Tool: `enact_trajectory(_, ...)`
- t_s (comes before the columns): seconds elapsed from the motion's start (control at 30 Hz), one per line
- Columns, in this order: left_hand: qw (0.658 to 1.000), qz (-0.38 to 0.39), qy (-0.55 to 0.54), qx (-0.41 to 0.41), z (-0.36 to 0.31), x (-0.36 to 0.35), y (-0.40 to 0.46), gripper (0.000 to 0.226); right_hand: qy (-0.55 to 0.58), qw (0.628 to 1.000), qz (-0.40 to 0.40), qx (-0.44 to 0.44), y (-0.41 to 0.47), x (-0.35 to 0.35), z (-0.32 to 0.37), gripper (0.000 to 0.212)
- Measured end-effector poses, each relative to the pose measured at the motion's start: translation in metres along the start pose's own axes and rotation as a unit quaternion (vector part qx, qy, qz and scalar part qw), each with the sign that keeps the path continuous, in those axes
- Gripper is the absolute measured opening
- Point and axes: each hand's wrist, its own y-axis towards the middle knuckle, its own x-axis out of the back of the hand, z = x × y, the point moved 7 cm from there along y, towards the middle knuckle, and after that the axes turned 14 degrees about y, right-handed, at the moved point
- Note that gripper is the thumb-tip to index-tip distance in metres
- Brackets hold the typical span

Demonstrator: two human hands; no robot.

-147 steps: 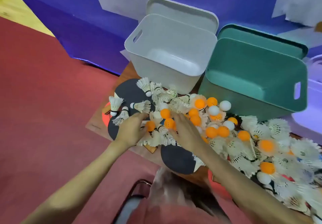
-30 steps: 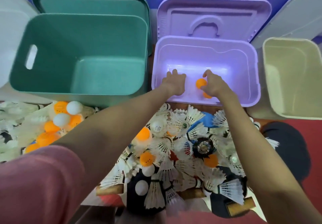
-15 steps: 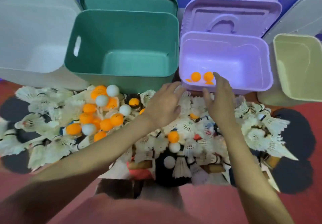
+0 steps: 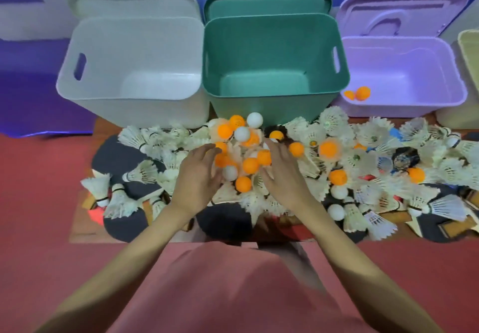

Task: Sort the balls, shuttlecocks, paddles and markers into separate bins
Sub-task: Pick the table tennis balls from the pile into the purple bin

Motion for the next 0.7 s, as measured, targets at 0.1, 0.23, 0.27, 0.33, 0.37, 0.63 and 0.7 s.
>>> enact_trajectory(0.1, 0.999, -0.002, -0.013, 0.052, 0.048, 0.005, -0.006, 0.038, -0.001, 1.0, 0.011, 0.029, 0.003, -0.028, 0.031, 0.059)
enact_trajectory(0.23, 0.994, 0.036, -0.029, 0.102, 0.094, -0.003, -0.007, 0.031, -0.001, 0.998, 0.04, 0.05, 0.006, -0.057, 0.051, 0.059)
enact_trajectory(0.27, 0.993, 0.052, -0.033, 0.104, 0.101, -0.007, -0.006, 0.026, -0.01, 0.997, 0.046, 0.054, 0.007, -0.063, 0.052, 0.059)
enact_trajectory(0.33, 0.991, 0.078, -0.031, 0.102, 0.109, -0.016, -0.003, 0.021, -0.044, 0.996, 0.056, 0.059, 0.009, -0.073, 0.051, 0.056)
enact_trajectory(0.37, 0.991, 0.087, -0.026, 0.102, 0.111, -0.02, -0.002, 0.021, -0.067, 0.994, 0.062, 0.053, 0.01, -0.078, 0.049, 0.053)
enact_trajectory(0.63, 0.988, 0.11, -0.012, 0.107, 0.119, -0.043, 0.002, 0.029, -0.2, 0.977, 0.069, -0.011, 0.021, -0.099, 0.038, 0.043)
enact_trajectory(0.7, 0.988, 0.108, -0.017, 0.111, 0.121, -0.047, 0.004, 0.026, -0.209, 0.976, 0.06, -0.005, 0.023, -0.099, 0.041, 0.04)
